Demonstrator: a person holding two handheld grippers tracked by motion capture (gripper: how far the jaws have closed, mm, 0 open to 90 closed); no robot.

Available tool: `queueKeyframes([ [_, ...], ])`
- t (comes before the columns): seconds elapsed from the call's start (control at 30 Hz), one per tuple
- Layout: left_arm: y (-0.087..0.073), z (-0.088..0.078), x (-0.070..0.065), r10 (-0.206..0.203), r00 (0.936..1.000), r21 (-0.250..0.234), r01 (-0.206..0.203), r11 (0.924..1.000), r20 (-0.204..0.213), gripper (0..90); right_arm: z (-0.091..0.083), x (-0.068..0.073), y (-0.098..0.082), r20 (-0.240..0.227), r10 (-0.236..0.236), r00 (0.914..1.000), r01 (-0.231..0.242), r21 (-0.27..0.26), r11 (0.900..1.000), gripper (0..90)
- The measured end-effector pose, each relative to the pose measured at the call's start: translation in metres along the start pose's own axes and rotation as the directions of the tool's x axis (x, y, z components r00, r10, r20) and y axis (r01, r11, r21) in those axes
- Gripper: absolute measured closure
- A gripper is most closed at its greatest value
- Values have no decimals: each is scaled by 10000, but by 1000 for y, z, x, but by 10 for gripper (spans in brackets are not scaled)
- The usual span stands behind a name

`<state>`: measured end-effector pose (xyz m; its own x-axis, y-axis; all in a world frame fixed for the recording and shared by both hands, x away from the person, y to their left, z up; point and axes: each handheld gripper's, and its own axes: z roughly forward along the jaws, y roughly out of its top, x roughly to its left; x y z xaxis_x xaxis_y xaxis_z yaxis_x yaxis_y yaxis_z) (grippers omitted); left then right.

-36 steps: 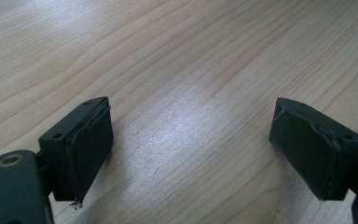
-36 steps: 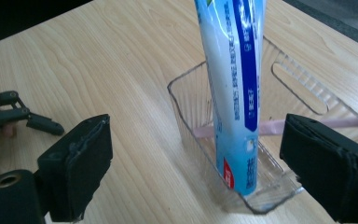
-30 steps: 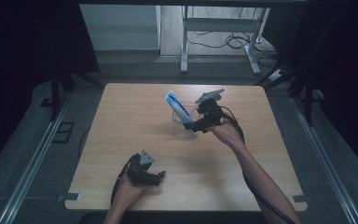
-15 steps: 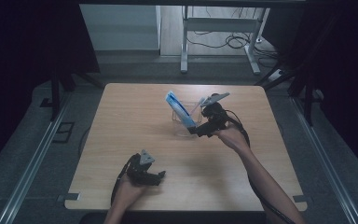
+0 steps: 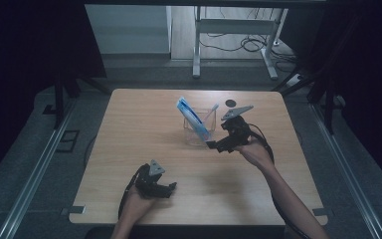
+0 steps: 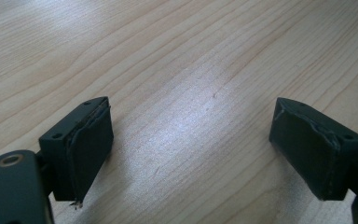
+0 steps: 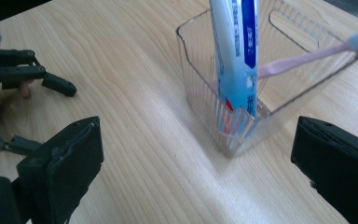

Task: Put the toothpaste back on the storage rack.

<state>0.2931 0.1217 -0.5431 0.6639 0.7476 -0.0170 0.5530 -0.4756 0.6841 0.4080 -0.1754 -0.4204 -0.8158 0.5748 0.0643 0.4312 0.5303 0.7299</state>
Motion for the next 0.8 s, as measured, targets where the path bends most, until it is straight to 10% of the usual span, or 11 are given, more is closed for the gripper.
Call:
queueKeyframes([
  [0.8,0,0,0,31,10000,18,-31,10000,-18,136,-23,1,-54,394,310,9987,-313,81,9995,30],
])
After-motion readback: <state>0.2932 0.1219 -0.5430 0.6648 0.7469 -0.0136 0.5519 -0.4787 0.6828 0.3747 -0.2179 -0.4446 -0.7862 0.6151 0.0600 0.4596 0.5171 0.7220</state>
